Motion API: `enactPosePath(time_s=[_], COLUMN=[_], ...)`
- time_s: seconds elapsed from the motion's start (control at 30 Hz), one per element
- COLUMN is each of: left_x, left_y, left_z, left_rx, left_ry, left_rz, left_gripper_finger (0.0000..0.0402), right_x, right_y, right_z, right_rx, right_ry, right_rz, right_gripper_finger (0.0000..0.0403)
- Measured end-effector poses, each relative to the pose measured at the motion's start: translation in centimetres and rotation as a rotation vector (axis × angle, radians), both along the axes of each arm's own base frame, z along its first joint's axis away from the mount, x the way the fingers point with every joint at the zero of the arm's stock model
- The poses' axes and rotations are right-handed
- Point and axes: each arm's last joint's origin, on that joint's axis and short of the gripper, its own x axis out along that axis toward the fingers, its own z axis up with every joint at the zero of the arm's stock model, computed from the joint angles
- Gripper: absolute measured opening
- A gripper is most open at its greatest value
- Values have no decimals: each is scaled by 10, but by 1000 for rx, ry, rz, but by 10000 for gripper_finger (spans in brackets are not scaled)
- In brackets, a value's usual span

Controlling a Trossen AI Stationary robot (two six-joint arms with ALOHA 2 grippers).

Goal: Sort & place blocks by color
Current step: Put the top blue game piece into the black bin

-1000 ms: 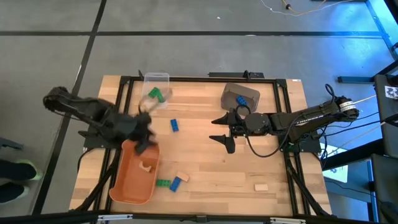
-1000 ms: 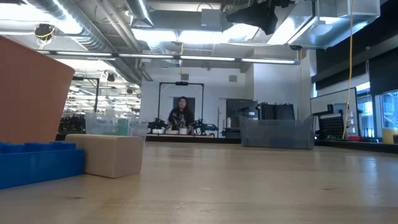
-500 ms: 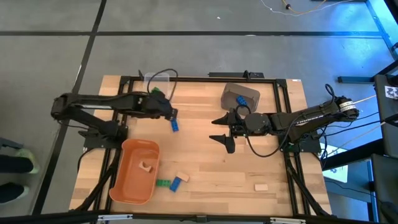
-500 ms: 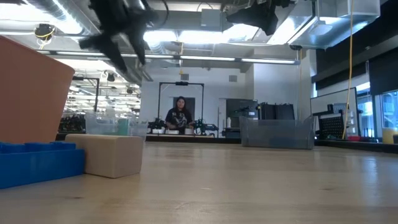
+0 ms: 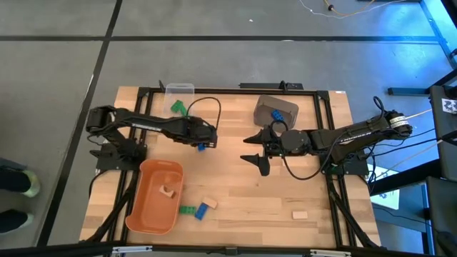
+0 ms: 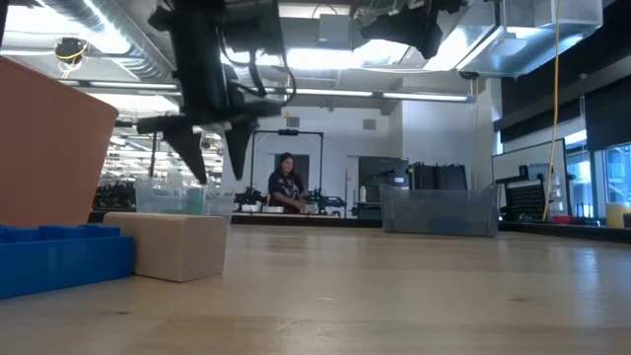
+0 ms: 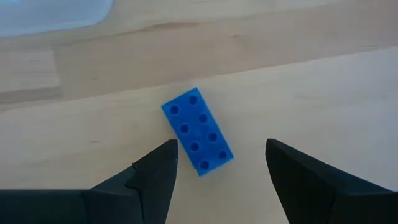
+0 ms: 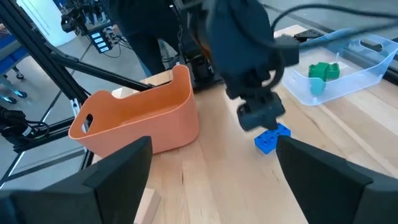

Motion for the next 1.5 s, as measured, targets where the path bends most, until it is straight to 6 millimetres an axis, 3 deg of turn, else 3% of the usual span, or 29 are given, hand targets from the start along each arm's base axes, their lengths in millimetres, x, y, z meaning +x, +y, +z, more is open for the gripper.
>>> enactPosePath(time_s=[0.13, 0.37, 0.5, 1.2, 1.5], left_x=[3, 3, 4, 19, 24], left_y=[-1, 1, 2, 0, 0], left_z=[-10, -11, -13, -63, -66], left_rx=[8, 57, 77, -10, 3], left_ry=[21, -37, -34, 76, 47], left_rz=[82, 250, 255, 304, 288], left_gripper_finger=[235, 234, 234, 234, 227], right_x=[0, 0, 0, 0, 0], right_y=[0, 0, 0, -1, -1], right_z=[0, 0, 0, 1, 1], right_rx=[0, 11, 11, 9, 10], right_ry=[1, 3, 3, -17, -17], right_rz=[0, -4, -4, -38, -38], right_gripper_finger=[344, 344, 344, 344, 344])
